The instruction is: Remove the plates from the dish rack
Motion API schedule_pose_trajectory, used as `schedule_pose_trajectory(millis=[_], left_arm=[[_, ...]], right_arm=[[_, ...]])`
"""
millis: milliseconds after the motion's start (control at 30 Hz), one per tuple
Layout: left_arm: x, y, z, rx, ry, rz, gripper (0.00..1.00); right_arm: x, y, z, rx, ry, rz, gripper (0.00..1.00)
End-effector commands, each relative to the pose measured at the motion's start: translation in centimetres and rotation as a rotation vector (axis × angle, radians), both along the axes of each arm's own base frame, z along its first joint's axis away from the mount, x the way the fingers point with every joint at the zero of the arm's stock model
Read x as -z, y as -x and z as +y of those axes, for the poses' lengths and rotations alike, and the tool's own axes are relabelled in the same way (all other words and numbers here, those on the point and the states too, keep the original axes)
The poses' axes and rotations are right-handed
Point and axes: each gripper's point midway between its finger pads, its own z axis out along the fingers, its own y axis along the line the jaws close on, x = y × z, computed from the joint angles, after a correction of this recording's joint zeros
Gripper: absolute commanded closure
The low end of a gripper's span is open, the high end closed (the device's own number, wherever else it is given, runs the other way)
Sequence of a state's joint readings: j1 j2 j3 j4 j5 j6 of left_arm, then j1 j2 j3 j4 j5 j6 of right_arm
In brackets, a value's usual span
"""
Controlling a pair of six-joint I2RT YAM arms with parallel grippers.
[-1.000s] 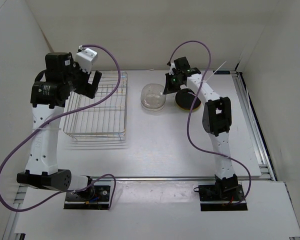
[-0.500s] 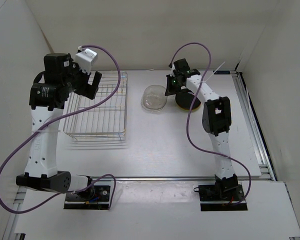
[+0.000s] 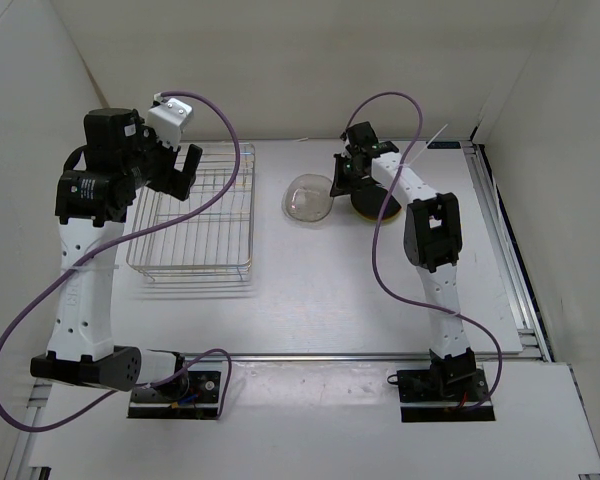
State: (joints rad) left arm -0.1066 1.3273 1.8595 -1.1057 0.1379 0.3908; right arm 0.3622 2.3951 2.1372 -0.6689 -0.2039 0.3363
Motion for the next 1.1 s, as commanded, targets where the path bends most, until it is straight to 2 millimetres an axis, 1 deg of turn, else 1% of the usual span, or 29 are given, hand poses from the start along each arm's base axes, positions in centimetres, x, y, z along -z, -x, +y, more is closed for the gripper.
schedule_pose_trajectory(millis=[0,100,200,233,367,400,467,533,567,600,633,700,733,767,800,867,900,933,967,1000,1067], left_arm=[[-1.1,0.7,0.0,0.000,0.017,-0.035,0.00],[-1.1,0.7,0.0,0.000,0.017,-0.035,0.00],[-1.1,0.7,0.0,0.000,0.017,-0.035,0.00],[-1.1,0.7,0.0,0.000,0.017,-0.035,0.00],[-1.1,0.7,0.0,0.000,0.017,-0.035,0.00],[-1.1,0.7,0.0,0.000,0.017,-0.035,0.00],[-1.1,0.7,0.0,0.000,0.017,-0.035,0.00],[-0.7,0.6,0.0,0.000,0.016,-0.026,0.00],[-1.0,0.9,-0.1,0.008,0.021,-0.035,0.00],[-1.0,0.9,-0.1,0.008,0.021,-0.035,0.00],[-1.0,0.9,-0.1,0.008,0.021,-0.035,0.00],[-0.6,0.9,-0.1,0.008,0.020,-0.026,0.00],[-0.6,0.9,-0.1,0.008,0.020,-0.026,0.00],[-0.6,0.9,-0.1,0.008,0.020,-0.026,0.00],[-0.6,0.9,-0.1,0.008,0.020,-0.026,0.00],[-0.3,0.9,-0.2,0.003,0.027,-0.014,0.00],[-0.3,1.0,-0.1,0.003,0.028,-0.022,0.00],[0.1,1.0,-0.1,0.003,0.027,-0.010,0.00],[0.2,0.7,-0.1,-0.010,0.032,-0.014,0.00],[-0.1,0.9,0.0,-0.010,0.033,-0.023,0.00],[0.5,0.4,0.5,-0.050,0.032,-0.021,0.00]], right_arm=[[-0.4,-0.3,0.6,0.025,-0.024,-0.010,0.90],[-0.7,-0.1,0.6,0.035,-0.030,-0.004,0.90],[-0.7,-0.1,0.6,0.035,-0.030,-0.004,0.88],[-0.7,0.2,1.0,0.026,-0.030,-0.004,0.88],[-0.7,0.2,1.0,0.026,-0.030,-0.004,0.77],[-1.0,0.0,1.1,0.026,-0.033,-0.013,0.75],[-1.0,0.1,1.2,0.020,-0.040,-0.010,0.72],[-1.0,0.1,1.2,0.020,-0.040,-0.010,0.66],[-1.0,0.1,1.2,0.020,-0.040,-0.010,0.66],[-1.0,0.1,1.2,0.020,-0.040,-0.010,0.62],[-1.4,-0.1,1.3,0.020,-0.043,-0.018,0.51],[-1.3,-0.1,1.3,0.013,-0.040,-0.022,0.43],[-1.8,-0.2,1.3,0.013,-0.043,-0.031,0.35],[-1.9,-0.2,1.3,0.013,-0.043,-0.031,0.34],[-2.3,-0.2,1.3,0.006,-0.043,-0.043,0.32],[-3.2,-0.3,1.1,0.012,-0.039,-0.058,0.24],[-3.2,-0.3,1.1,0.003,-0.035,-0.063,0.24],[-3.6,-0.4,1.0,0.008,-0.031,-0.074,0.23],[-3.6,-0.4,0.9,0.001,-0.027,-0.079,0.21],[-4.0,-0.6,1.0,0.001,-0.030,-0.087,0.20],[-4.9,-0.7,0.9,-0.022,-0.023,-0.115,0.19]])
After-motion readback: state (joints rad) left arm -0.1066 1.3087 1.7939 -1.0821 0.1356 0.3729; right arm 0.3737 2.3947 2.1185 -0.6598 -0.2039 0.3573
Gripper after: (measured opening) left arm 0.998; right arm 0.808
